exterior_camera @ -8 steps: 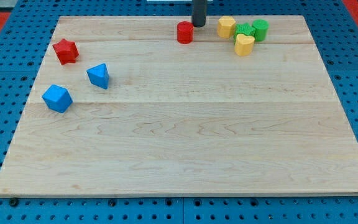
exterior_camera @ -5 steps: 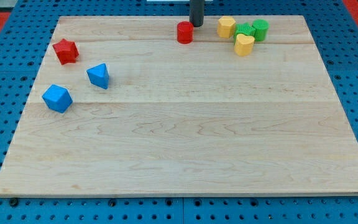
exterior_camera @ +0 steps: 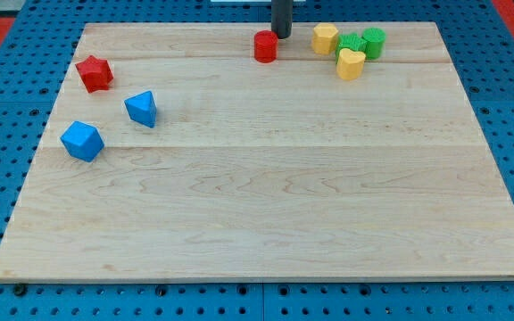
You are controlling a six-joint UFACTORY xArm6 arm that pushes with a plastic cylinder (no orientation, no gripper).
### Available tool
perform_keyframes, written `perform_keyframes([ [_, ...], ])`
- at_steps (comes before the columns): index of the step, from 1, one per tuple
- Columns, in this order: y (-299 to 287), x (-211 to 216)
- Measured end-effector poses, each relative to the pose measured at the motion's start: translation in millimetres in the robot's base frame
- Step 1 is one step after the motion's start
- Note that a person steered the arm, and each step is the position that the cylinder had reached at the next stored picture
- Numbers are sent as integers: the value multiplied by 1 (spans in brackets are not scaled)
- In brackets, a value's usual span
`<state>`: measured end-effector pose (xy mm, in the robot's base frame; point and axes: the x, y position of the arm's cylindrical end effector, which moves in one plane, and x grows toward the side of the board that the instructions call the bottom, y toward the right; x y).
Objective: Slide the red circle to the bottom right
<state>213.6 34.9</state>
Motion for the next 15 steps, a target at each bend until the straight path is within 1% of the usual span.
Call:
perform_keyframes([
  [4,0,-12],
  [6,-11,16],
  [9,-16,23],
  [10,-22,23],
  [11,-64,25],
  [12,-84,45],
  [13,-48,49],
  [14,1,115],
  [15,41,152],
])
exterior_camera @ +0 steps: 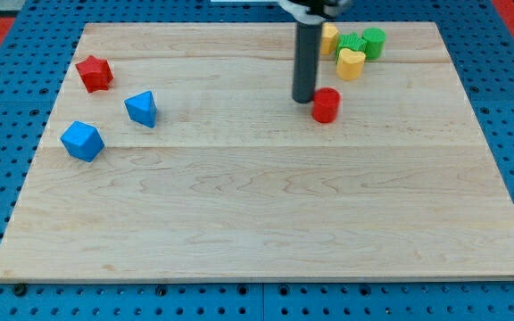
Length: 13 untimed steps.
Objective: Slide the red circle to the bottom right
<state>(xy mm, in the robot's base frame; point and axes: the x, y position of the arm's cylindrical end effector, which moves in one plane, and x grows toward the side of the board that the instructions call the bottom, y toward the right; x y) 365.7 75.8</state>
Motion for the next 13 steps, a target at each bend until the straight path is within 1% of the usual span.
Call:
perform_keyframes([
  [1,12,-12],
  [2,56,-3],
  [3,65,66],
  [4,67,97],
  [5,49,57],
  [6,28,71],
  [7,104,147],
  [8,117,137],
  [9,86,81],
  [10,40,92],
  [11,15,128],
  [12,74,168],
  [13,85,157],
])
